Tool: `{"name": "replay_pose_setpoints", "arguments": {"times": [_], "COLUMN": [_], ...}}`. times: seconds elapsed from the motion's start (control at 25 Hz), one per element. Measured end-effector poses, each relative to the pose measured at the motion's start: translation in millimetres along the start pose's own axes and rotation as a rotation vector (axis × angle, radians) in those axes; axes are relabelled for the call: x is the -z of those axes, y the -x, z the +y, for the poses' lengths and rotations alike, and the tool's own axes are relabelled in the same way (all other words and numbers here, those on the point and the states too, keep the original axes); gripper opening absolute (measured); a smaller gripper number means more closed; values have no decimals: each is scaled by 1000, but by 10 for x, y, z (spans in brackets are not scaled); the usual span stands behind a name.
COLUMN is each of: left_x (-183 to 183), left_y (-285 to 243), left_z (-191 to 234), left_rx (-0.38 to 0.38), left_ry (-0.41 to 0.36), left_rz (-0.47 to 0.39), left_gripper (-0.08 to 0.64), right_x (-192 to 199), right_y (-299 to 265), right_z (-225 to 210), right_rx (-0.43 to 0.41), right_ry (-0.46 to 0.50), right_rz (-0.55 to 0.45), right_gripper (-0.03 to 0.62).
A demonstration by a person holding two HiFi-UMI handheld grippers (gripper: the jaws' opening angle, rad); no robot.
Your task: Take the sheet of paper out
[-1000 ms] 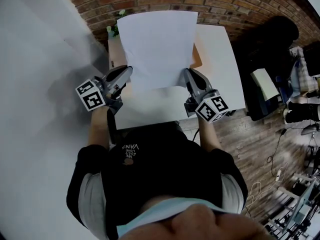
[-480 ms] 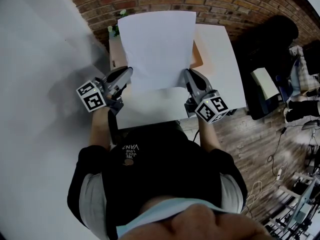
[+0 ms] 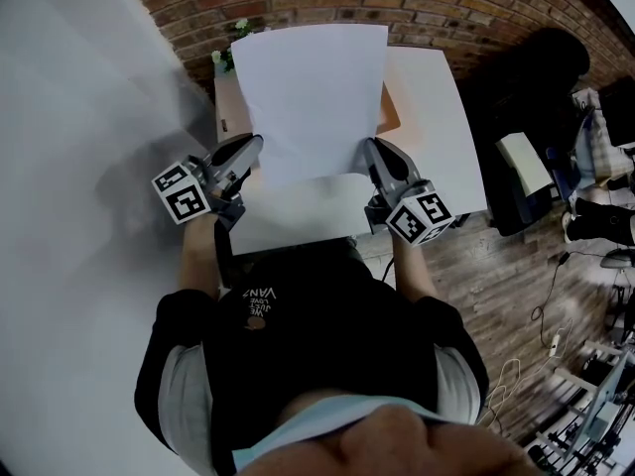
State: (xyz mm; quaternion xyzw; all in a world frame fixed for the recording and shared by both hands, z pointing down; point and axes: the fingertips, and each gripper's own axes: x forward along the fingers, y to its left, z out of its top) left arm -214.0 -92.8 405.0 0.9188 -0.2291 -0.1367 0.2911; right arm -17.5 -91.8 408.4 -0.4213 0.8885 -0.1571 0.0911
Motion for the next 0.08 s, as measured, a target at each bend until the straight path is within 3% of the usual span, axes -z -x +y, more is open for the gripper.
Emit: {"name": "replay_pose_setpoints", "arguments": {"times": [0.08], "left_x": [26], "left_y": [10], "left_z": [-10], "left_rx": [-3], "left_ry": [4], "left_rz": [-2], "left_gripper": [2], "right_x": [14], "right_y": [22], "right_z": [8], "right_rx": [0], "right_ry": [-3], "right_rz": [1], "right_gripper": [2]}}
